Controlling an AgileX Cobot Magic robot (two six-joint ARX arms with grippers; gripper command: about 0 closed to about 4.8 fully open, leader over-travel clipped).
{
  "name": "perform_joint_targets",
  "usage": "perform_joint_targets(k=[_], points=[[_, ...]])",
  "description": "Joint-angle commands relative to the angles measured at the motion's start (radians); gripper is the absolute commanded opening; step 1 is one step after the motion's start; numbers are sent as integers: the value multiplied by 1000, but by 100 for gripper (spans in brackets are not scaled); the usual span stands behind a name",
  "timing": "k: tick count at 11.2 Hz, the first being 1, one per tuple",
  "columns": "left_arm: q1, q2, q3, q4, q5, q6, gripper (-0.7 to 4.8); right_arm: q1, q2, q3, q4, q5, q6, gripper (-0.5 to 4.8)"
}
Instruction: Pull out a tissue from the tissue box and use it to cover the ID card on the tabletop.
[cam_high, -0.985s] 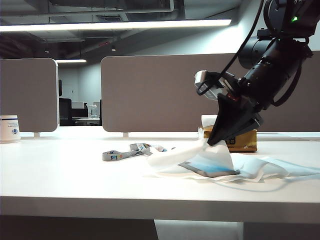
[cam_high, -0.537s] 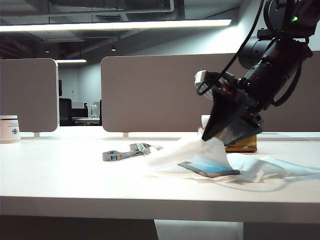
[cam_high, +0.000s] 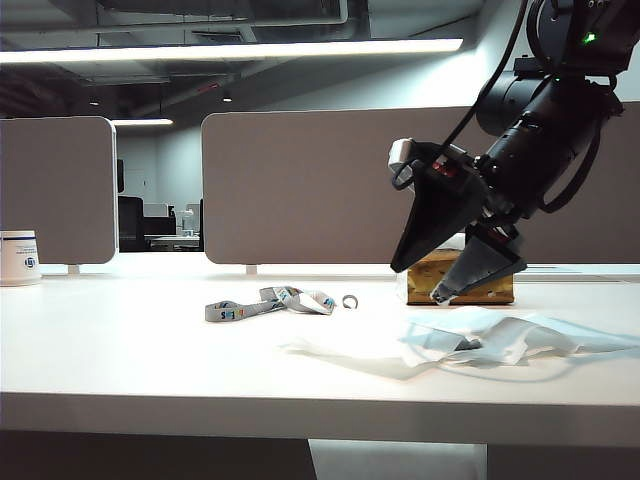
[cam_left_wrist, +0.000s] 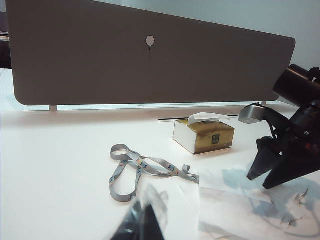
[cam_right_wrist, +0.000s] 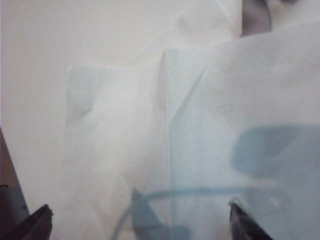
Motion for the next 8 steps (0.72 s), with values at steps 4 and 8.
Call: perform_joint_targets(k=[4,8], points=[[-1,1,4,13,2,-3,-5,1,-79,3,512,55,31,-7],[0,1,4,13,0,-2,-5,-40,-196,3,668,201,31,-7]])
